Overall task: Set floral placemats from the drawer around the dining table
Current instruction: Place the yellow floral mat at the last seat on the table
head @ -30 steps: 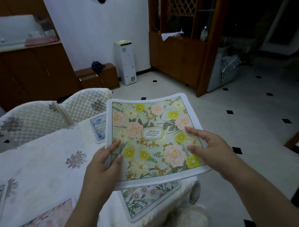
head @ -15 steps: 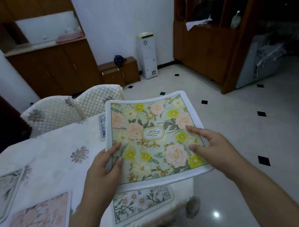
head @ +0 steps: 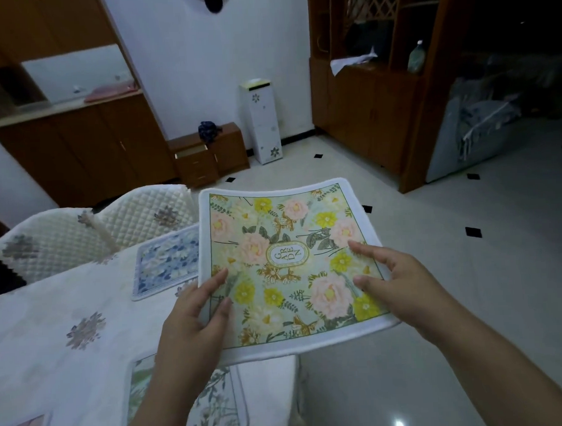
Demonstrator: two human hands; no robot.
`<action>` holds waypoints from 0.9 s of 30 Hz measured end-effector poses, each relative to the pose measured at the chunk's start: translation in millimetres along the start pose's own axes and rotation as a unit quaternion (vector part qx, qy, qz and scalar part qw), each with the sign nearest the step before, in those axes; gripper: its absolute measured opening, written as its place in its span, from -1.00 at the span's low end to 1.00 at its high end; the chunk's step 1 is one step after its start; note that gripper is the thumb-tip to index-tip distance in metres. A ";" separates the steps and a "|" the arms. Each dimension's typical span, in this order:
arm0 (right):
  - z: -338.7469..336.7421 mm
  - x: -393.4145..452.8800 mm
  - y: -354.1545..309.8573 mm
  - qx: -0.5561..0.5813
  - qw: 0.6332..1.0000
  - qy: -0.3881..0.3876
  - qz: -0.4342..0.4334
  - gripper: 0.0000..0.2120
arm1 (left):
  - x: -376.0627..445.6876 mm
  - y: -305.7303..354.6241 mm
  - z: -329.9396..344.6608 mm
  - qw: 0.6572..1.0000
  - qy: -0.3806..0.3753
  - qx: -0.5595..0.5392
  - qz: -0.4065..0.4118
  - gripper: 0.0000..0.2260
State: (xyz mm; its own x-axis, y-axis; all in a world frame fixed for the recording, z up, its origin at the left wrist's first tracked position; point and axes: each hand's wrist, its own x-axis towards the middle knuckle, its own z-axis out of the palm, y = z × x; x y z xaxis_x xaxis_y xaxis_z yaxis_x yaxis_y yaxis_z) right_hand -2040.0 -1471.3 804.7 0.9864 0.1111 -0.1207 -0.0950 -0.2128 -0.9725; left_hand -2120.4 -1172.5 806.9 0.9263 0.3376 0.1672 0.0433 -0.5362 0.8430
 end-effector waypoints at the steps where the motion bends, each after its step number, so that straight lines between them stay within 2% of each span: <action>1: -8.9 3.2 0.8 -0.001 1.000 0.006 0.000 -0.51 | 3.5 7.0 9.3 1.000 -0.003 0.001 0.009 -0.64; 11: -51.9 57.8 13.7 -0.025 0.999 0.031 0.022 -0.51 | 59.4 8.1 78.2 0.999 -0.033 0.002 0.015 -0.63; 19: -68.1 138.9 -4.4 -0.069 0.996 0.050 0.025 -0.52 | 141.9 8.1 123.2 0.998 -0.034 -0.045 -0.010 -0.65; 27: -74.8 221.7 -7.6 -0.052 0.997 0.048 0.028 -0.51 | 222.0 5.1 151.3 0.998 -0.041 -0.042 -0.003 -0.65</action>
State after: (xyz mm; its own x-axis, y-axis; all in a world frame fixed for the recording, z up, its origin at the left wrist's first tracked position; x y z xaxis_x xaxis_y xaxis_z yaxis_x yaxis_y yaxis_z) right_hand -1810.6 -1517.7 800.3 0.9887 0.0032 -0.1499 -0.1412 -0.3168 -0.9379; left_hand -1857.9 -1217.3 771.0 0.9537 0.2741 0.1233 0.0196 -0.4661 0.8845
